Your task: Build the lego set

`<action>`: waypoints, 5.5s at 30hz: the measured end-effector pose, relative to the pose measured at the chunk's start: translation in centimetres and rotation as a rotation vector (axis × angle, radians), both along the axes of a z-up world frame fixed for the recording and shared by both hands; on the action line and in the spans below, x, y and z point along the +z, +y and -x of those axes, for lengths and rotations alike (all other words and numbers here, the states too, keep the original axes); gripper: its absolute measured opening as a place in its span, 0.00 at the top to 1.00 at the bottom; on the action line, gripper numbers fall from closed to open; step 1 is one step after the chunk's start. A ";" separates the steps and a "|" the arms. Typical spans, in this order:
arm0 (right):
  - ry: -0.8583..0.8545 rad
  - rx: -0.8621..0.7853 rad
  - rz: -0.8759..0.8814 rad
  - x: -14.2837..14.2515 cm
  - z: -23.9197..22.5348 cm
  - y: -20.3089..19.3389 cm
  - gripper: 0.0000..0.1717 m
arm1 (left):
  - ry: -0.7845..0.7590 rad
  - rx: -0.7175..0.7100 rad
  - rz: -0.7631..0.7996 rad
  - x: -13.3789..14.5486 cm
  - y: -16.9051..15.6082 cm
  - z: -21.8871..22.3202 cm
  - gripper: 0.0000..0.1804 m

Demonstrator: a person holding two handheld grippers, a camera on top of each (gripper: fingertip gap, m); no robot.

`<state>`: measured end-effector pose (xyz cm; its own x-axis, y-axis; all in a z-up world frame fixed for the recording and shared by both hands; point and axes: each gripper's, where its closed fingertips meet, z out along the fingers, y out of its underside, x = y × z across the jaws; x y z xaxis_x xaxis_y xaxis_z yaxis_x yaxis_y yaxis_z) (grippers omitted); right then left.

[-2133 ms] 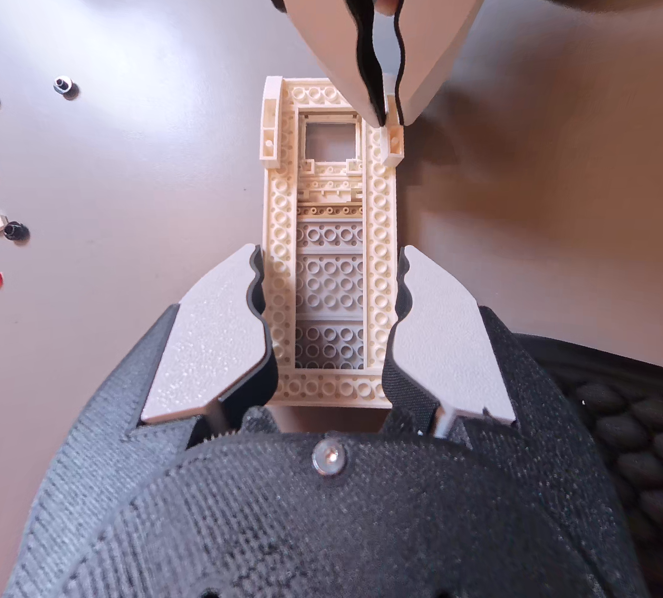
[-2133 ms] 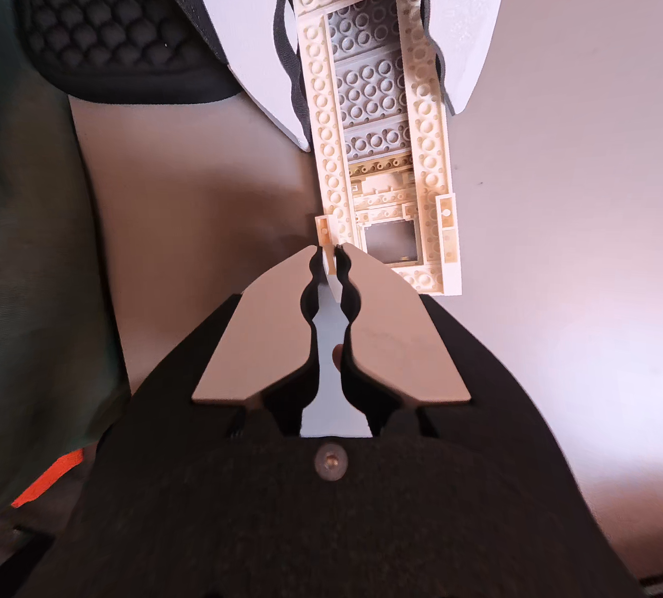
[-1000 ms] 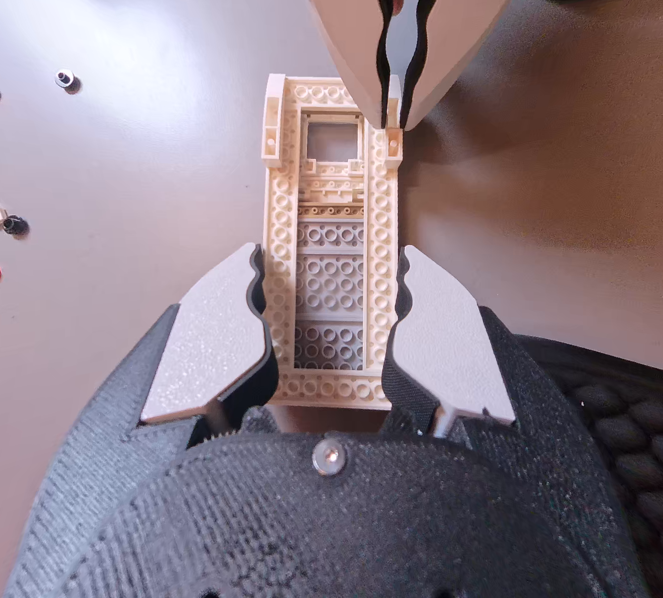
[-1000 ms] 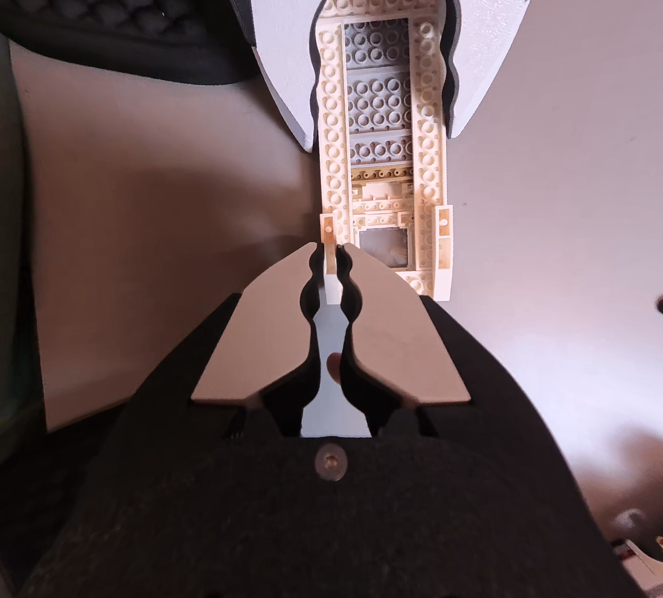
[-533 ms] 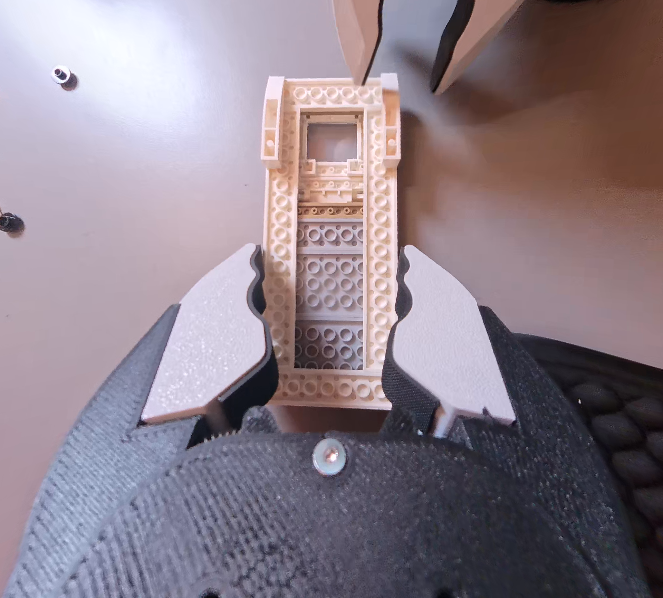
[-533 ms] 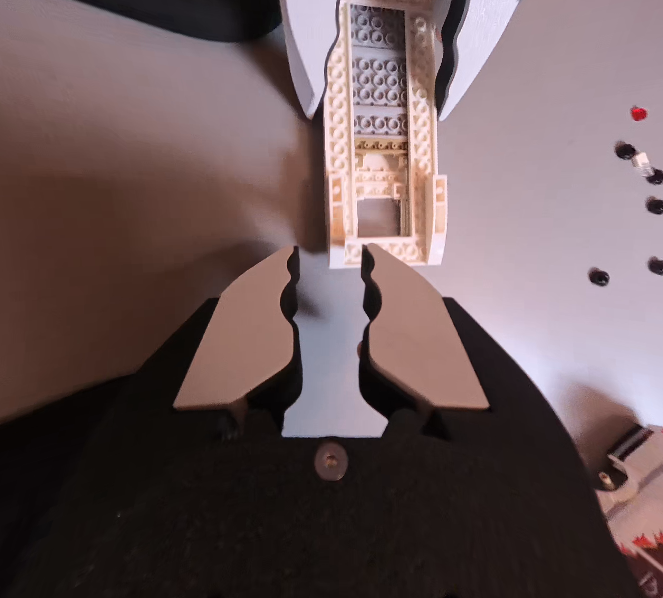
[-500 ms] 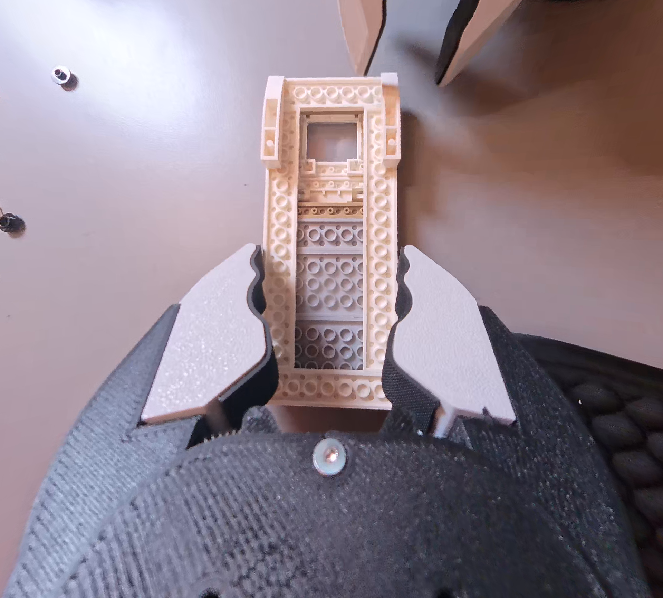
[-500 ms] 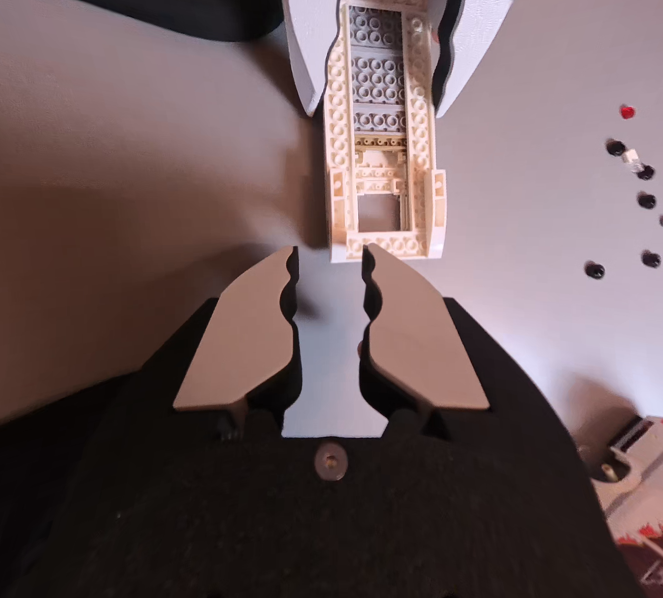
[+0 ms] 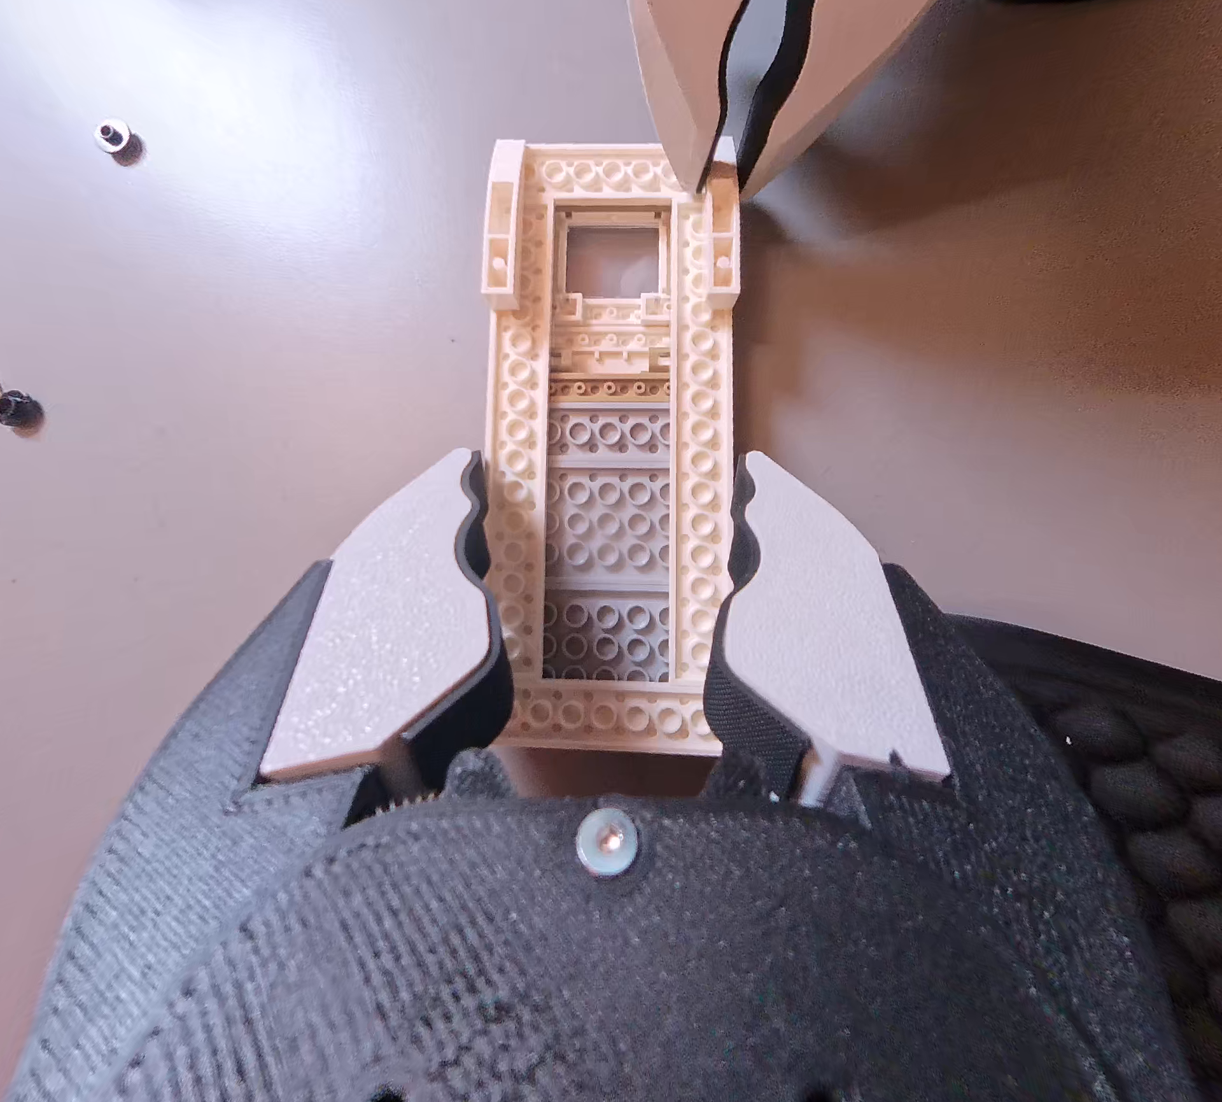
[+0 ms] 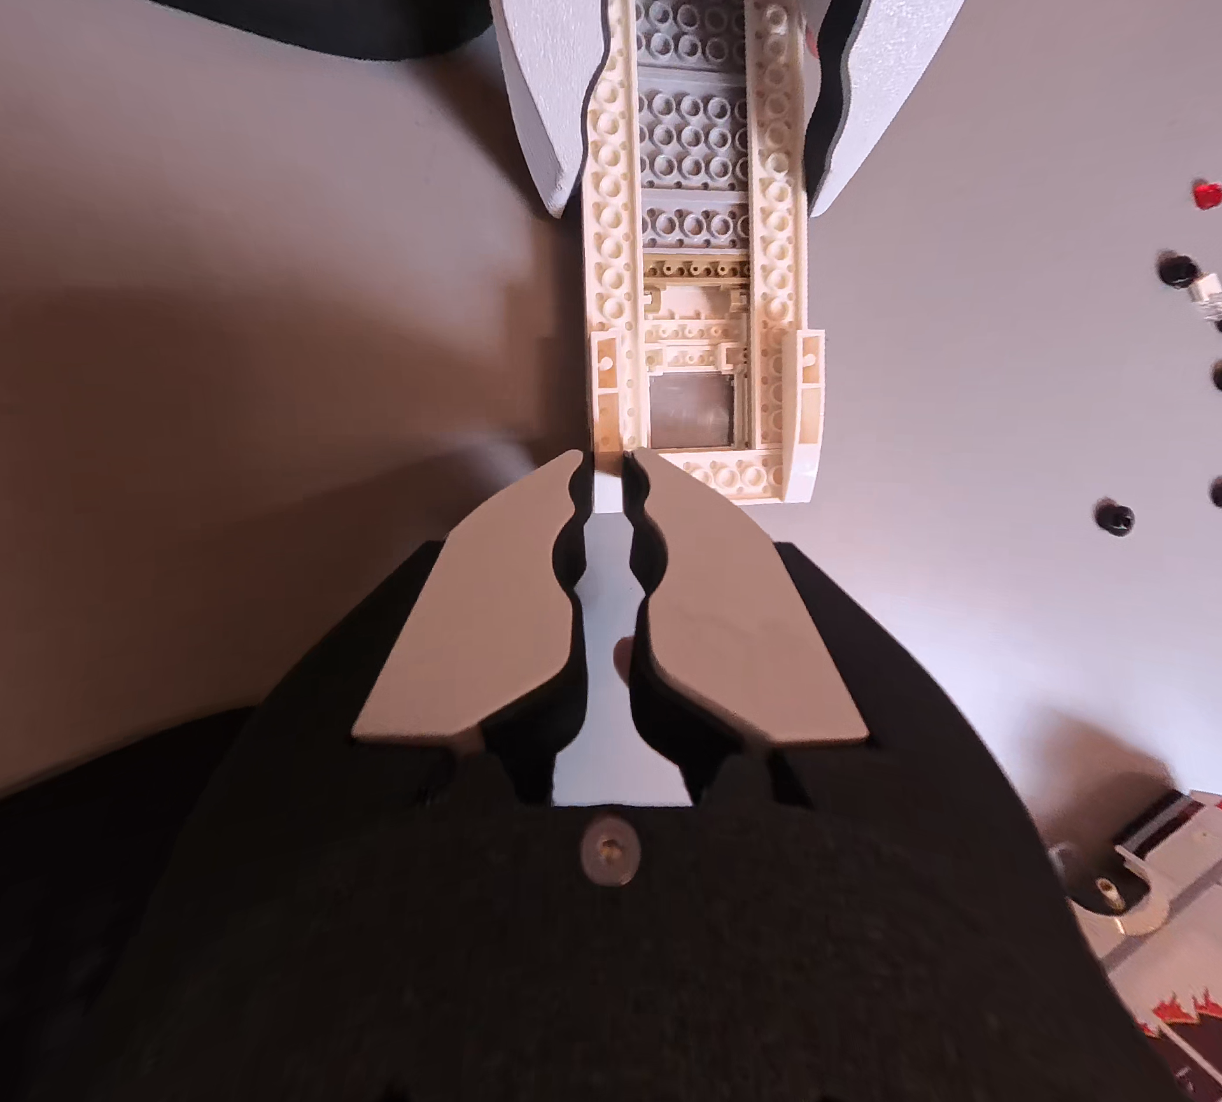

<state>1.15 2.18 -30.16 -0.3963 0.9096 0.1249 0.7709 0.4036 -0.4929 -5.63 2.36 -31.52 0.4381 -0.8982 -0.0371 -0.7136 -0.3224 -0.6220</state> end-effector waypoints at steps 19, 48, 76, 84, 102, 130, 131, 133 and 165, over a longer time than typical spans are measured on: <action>0.441 0.183 -0.463 2.4 1.4 0.5 0.81 | -0.344 -0.068 0.377 2.1 -1.3 -0.3 0.60; 0.575 0.028 -0.302 7.6 1.8 -1.1 0.88 | -0.011 -0.113 -0.496 8.1 -0.6 -5.1 0.86; 0.739 0.036 -0.337 9.4 1.1 -2.2 0.99 | -0.109 -0.123 -0.494 8.8 -0.9 -5.1 0.86; 0.740 0.007 -0.294 10.3 0.8 -1.6 0.85 | -0.123 -0.137 -0.518 9.5 -1.3 -5.2 0.86; 0.694 0.057 -0.273 10.2 0.7 -2.6 0.91 | -0.162 -0.160 -0.526 9.9 -2.1 -5.8 0.86; 0.646 0.153 -0.483 9.4 0.5 -3.9 0.92 | -0.091 -0.189 -0.585 9.9 -3.1 -7.0 0.87; 0.635 0.151 -0.478 9.3 0.5 -3.9 0.92 | -0.090 -0.190 -0.578 9.7 -3.1 -7.0 0.87; 0.668 0.123 -0.436 9.4 0.6 -3.6 0.92 | -0.109 -0.185 -0.594 9.8 -2.9 -7.0 0.87; 0.761 -0.291 0.304 8.0 -0.5 0.5 1.00 | -0.138 0.027 -0.269 5.3 -0.2 -0.7 0.65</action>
<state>1.64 2.72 -22.19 -0.0501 0.9987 -0.0034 0.2399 0.0088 -0.9708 -4.89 2.17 -26.24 0.4793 -0.8520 -0.2104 -0.6100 -0.1511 -0.7779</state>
